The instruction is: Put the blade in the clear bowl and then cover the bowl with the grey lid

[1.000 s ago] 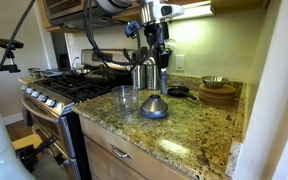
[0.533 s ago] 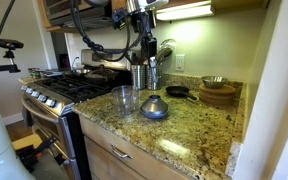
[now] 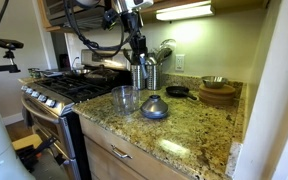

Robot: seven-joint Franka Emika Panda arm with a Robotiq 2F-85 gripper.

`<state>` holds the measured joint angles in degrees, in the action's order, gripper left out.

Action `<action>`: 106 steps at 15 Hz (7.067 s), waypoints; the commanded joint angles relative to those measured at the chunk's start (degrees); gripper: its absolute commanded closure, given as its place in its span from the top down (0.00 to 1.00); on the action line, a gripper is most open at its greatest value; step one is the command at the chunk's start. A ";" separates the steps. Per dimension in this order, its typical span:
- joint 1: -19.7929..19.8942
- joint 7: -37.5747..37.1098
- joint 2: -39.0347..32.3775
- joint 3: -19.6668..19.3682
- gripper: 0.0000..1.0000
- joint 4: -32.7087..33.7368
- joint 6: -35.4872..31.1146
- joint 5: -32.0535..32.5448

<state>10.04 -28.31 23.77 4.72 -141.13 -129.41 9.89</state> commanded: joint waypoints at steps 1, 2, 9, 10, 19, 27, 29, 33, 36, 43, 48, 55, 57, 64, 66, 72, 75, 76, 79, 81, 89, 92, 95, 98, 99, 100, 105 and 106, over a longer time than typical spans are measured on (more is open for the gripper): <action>-1.64 1.33 1.11 1.06 0.09 -0.50 1.39 0.82; -2.11 1.72 0.85 1.50 0.09 -0.47 1.35 0.74; -2.95 1.44 -0.27 1.95 0.12 0.09 0.27 0.16; -2.93 1.44 -0.28 1.89 0.12 0.09 0.27 0.16; -4.03 1.79 -0.43 2.97 0.06 0.43 0.64 0.03; -8.49 6.10 -2.60 3.13 0.06 0.92 0.47 -2.42; -9.42 9.12 -4.06 2.31 0.06 1.62 0.57 -4.27; -10.18 14.16 -6.21 1.47 0.06 2.55 1.16 -7.32; -10.27 16.66 -7.26 1.31 0.06 2.91 1.30 -8.45; -11.22 21.09 -9.79 0.69 0.06 3.40 1.36 -11.37; -11.34 23.14 -10.96 0.24 0.06 3.11 0.39 -12.46; -11.04 24.96 -12.53 -0.69 0.06 3.90 0.09 -12.47; -11.03 25.41 -13.09 -0.93 0.06 4.50 0.24 -12.50; -11.00 26.56 -15.34 -1.23 0.06 6.06 0.07 -12.55; -10.99 26.82 -15.46 -1.24 0.06 5.92 -0.13 -12.54; -11.20 27.11 -14.83 -0.99 0.06 4.66 -0.67 -12.43; -11.32 27.26 -14.79 -0.93 0.06 4.18 -0.98 -12.41; -11.34 27.28 -14.99 -0.96 0.06 4.11 -1.13 -12.44; -11.41 27.39 -15.37 -1.03 0.06 3.81 -1.40 -12.55; -11.46 27.37 -15.73 -1.03 0.06 3.84 -1.45 -12.57; -11.48 27.48 -18.87 -0.95 0.06 4.50 -3.69 -12.56; -11.45 27.87 -19.46 -0.92 0.06 3.97 -5.95 -12.13; -11.41 28.28 -19.98 -0.91 0.06 3.67 -7.68 -11.85; -11.41 28.48 -19.90 -0.83 0.06 3.37 -7.38 -11.16; -11.44 28.50 -19.77 -0.78 0.06 3.25 -6.94 -10.83; -11.46 28.38 -19.62 -0.73 0.06 3.03 -6.93 -10.46; -11.43 28.45 -19.83 -0.80 0.06 2.28 -6.87 -10.08; -11.42 28.57 -19.99 -0.83 0.06 2.19 -6.94 -10.24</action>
<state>-0.69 -0.52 3.29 4.74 -137.55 -135.35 -0.72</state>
